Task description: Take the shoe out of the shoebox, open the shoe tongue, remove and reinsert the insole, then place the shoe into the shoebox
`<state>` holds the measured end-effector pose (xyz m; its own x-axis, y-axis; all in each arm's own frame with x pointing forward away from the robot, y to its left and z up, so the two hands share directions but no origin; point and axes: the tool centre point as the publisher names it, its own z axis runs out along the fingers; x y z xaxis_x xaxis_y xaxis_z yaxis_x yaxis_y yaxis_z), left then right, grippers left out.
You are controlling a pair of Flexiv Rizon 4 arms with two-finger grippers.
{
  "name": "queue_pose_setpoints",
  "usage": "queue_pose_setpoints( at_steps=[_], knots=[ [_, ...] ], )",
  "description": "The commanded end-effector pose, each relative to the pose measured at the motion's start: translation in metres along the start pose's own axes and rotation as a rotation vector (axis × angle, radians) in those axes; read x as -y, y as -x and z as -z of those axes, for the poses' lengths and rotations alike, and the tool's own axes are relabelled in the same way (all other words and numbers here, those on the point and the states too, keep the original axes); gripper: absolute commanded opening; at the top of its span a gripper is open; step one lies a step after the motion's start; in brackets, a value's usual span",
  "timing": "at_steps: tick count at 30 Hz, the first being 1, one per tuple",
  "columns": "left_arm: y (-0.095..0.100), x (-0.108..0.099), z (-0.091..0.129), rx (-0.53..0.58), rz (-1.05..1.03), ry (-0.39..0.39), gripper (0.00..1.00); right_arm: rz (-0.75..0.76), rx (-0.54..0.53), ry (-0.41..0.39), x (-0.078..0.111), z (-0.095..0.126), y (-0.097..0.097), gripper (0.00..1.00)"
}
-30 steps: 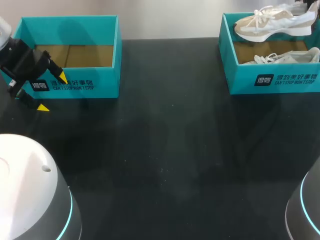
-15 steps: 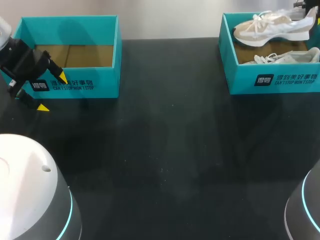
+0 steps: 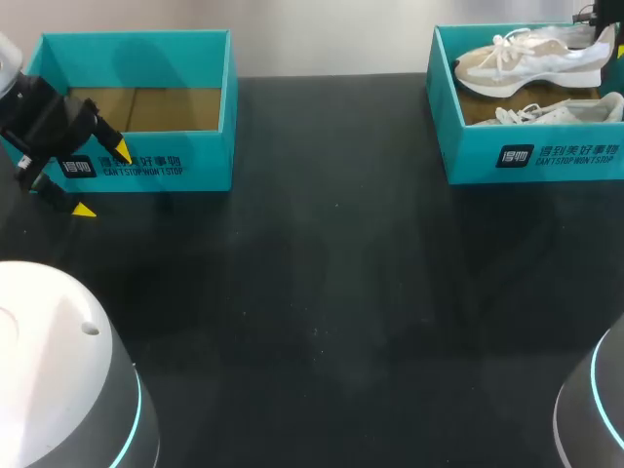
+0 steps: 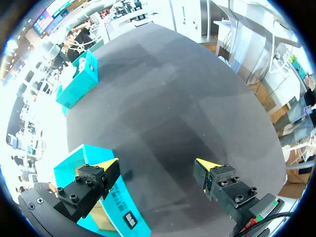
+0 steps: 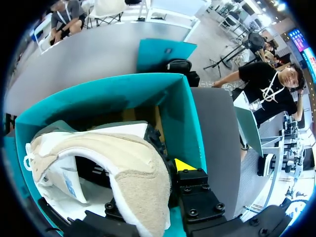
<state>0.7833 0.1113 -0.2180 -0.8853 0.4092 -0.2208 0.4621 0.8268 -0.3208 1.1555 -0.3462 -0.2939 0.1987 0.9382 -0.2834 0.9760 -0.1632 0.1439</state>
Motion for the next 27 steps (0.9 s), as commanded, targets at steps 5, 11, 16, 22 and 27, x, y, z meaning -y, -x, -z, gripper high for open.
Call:
queue_pose_setpoints(
  at_steps=[5,11,16,22,27],
  knots=[
    [0.0,0.0,0.0,-0.001,0.0,0.004,1.0,-0.001,-0.003,-0.006,0.0,-0.011,-0.002,0.0],
    [0.0,0.0,0.0,-0.001,0.0,0.004,1.0,0.008,-0.02,-0.016,-0.004,-0.021,-0.007,0.0],
    [0.0,0.0,0.0,-0.001,0.0,0.004,1.0,0.025,-0.029,-0.019,-0.006,-0.026,-0.011,0.0],
    [0.0,0.0,0.0,-0.001,0.0,0.004,1.0,0.029,-0.033,-0.02,-0.005,-0.032,-0.014,0.0],
    [0.0,0.0,0.0,-0.001,0.0,0.004,1.0,0.035,-0.035,-0.023,-0.006,-0.04,-0.013,0.0]
  ],
)
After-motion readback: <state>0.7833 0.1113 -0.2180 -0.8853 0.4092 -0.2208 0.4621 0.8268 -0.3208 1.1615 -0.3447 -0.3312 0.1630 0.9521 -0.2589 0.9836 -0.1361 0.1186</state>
